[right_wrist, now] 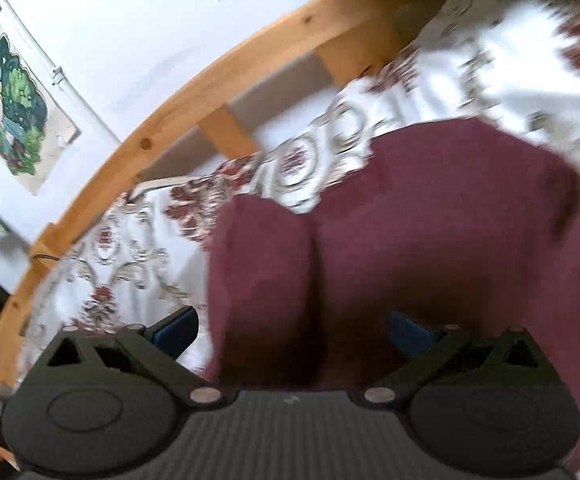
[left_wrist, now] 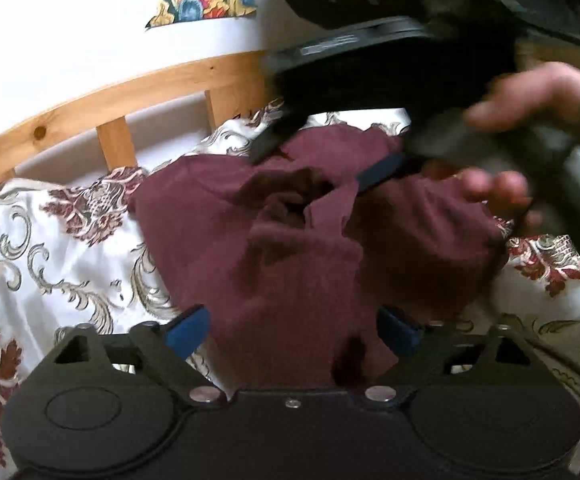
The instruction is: Fold small clothes
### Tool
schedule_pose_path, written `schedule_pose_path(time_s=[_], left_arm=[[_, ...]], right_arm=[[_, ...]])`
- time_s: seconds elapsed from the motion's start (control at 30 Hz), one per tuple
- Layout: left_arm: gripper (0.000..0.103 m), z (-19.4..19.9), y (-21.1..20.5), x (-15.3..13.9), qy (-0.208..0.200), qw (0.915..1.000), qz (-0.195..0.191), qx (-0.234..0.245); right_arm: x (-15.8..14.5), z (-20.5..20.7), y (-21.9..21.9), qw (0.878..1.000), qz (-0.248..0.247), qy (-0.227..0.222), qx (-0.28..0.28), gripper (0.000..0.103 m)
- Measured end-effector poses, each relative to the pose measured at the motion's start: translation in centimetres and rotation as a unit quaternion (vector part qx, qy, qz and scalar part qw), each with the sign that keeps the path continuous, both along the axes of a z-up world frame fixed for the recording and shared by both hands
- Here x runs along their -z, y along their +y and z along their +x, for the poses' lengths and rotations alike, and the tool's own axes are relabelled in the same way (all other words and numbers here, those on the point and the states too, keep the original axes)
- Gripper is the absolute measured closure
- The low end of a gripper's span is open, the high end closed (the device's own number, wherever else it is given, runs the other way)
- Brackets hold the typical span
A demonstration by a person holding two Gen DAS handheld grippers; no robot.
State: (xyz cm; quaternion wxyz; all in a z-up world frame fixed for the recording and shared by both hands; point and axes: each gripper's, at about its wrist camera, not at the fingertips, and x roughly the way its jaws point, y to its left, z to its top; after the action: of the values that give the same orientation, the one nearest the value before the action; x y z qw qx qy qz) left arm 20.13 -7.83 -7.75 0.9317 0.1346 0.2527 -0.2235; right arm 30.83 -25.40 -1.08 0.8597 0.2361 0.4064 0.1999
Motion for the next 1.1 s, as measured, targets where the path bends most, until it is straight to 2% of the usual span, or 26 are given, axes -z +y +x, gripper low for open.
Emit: schedule_pose_path(time_s=[0.17,0.23,0.3,0.33,0.4,0.5,0.6,0.73,1.1], left_arm=[[0.030,0.3,0.3,0.0,0.003,0.9999,-0.013,0.005],[0.033,0.3,0.2,0.1,0.001,1.0000,-0.008,0.005],[0.034,0.3,0.1,0.2,-0.003,1.0000,-0.004,0.006],[0.036,0.2,0.1,0.2,-0.006,1.0000,-0.002,0.006],[0.038,0.1,-0.1,0.1,-0.011,0.9999,0.001,0.005],[0.046,-0.1,-0.3,-0.1,-0.018,0.9998,-0.004,-0.001],[0.056,-0.2,-0.8,-0.4,-0.018,0.9996,-0.020,-0.011],[0.070,-0.5,-2.2,-0.7,-0.026,0.9992,-0.023,-0.020],[0.074,-1.1,-7.0,-1.2,-0.047,0.9988,-0.015,0.005]], right_arm=[[1.1,1.3,1.9,1.000,-0.010,-0.002,-0.018,0.001],[1.6,1.6,1.9,1.000,-0.003,-0.003,-0.015,0.011],[1.6,1.4,1.8,1.000,-0.001,-0.020,-0.011,0.028],[1.6,1.2,1.6,0.999,-0.004,-0.032,-0.009,0.033],[1.4,0.9,1.5,0.999,-0.011,-0.043,-0.004,0.054],[1.2,0.8,0.8,0.999,-0.013,-0.052,-0.002,0.072],[0.9,0.7,0.5,0.998,-0.016,-0.066,-0.002,0.081],[0.2,0.1,0.2,0.995,-0.035,-0.095,-0.005,0.086],[-1.0,-1.3,-4.9,0.987,-0.051,-0.150,0.004,0.088]])
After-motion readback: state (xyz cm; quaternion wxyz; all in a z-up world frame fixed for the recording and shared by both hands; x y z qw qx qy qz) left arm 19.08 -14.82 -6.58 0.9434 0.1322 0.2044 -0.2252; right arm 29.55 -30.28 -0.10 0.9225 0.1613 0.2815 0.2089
